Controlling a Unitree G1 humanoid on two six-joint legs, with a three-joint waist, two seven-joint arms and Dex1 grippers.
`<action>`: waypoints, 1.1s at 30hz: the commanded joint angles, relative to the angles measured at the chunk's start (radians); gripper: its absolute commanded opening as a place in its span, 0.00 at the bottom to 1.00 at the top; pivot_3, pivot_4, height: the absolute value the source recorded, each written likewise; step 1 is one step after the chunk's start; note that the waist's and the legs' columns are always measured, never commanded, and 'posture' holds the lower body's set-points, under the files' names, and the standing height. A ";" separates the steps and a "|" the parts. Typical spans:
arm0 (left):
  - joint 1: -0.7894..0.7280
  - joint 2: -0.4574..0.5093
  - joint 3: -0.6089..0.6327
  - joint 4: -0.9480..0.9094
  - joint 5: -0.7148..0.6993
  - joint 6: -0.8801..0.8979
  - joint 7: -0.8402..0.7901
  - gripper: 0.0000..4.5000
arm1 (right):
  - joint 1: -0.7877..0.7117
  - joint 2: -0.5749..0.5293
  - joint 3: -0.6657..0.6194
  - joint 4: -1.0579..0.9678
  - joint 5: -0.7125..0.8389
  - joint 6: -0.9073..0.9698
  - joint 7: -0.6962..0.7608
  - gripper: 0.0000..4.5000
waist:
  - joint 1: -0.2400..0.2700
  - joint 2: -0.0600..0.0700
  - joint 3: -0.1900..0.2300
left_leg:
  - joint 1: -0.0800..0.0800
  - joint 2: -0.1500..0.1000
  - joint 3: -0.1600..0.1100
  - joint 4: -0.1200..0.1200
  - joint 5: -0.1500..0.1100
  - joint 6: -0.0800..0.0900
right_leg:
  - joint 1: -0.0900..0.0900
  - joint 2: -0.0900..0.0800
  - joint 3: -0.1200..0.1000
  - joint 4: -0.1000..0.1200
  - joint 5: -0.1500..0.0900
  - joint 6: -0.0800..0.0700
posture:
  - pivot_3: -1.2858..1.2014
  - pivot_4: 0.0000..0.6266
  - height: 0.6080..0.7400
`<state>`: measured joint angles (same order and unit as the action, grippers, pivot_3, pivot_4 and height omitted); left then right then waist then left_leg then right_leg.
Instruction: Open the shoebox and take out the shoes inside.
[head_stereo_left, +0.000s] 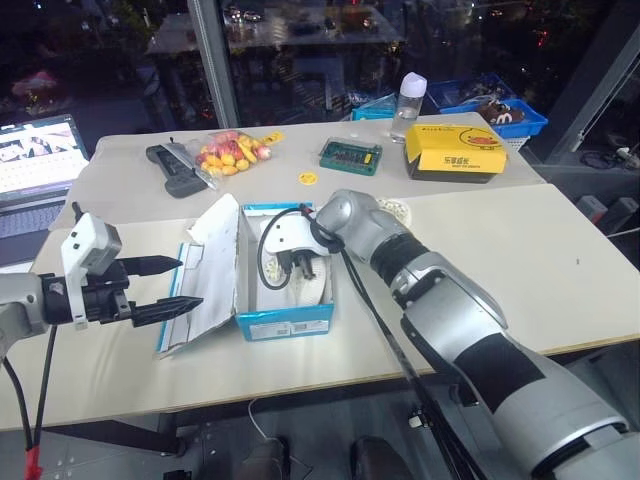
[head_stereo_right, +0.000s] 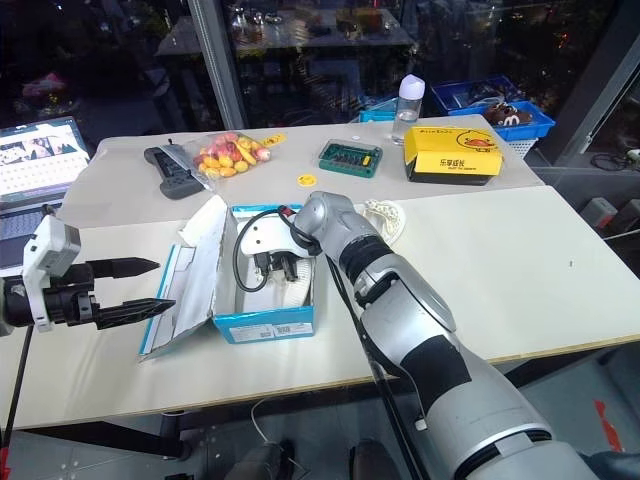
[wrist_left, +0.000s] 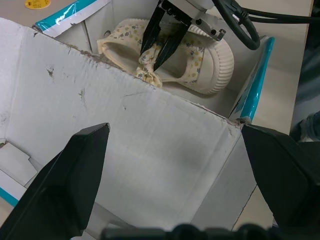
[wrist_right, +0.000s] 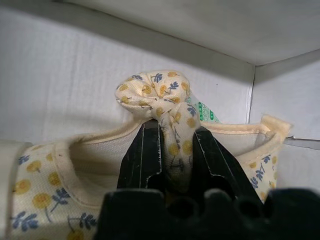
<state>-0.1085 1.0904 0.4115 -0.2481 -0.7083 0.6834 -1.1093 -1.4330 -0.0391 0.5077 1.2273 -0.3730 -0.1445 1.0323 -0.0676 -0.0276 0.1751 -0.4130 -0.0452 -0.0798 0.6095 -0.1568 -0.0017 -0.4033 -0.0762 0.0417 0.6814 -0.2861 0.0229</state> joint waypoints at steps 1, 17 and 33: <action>-0.024 0.002 0.018 -0.008 -0.002 -0.006 0.004 1.00 | -0.042 0.003 -0.093 -0.029 0.070 0.037 0.000 0.16 | 0.000 0.000 0.000 | 0.000 0.000 0.000 0.000 0.000 0.000 | 0.000 0.000 0.000 0.000 0.000 0.000 | 0.52 0.24 1.00; -0.062 -0.012 -0.023 0.007 0.006 -0.005 0.013 1.00 | -0.102 -0.126 -0.405 -0.348 0.366 0.407 0.101 0.16 | -0.002 0.000 0.001 | -0.003 0.003 0.000 -0.001 -0.004 -0.006 | -0.004 0.002 -0.001 -0.001 0.000 0.000 | 0.52 0.24 1.00; -0.111 -0.021 -0.073 0.025 0.008 -0.003 0.013 1.00 | 0.123 -0.571 -0.469 -0.498 0.356 0.518 0.017 0.16 | 0.004 0.001 0.001 | -0.007 0.003 0.001 0.001 -0.004 -0.006 | -0.004 0.001 -0.001 -0.003 0.000 0.000 | 0.52 0.24 1.00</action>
<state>-0.1948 1.0664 0.3320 -0.2200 -0.7040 0.6833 -1.0940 -1.2977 -0.5632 0.0637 0.7920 -0.0248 0.3763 1.0467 -0.0633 -0.0267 0.1764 -0.4200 -0.0422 -0.0776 0.6110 -0.1610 -0.0076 -0.4078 -0.0751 0.0414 0.6783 -0.2860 0.0227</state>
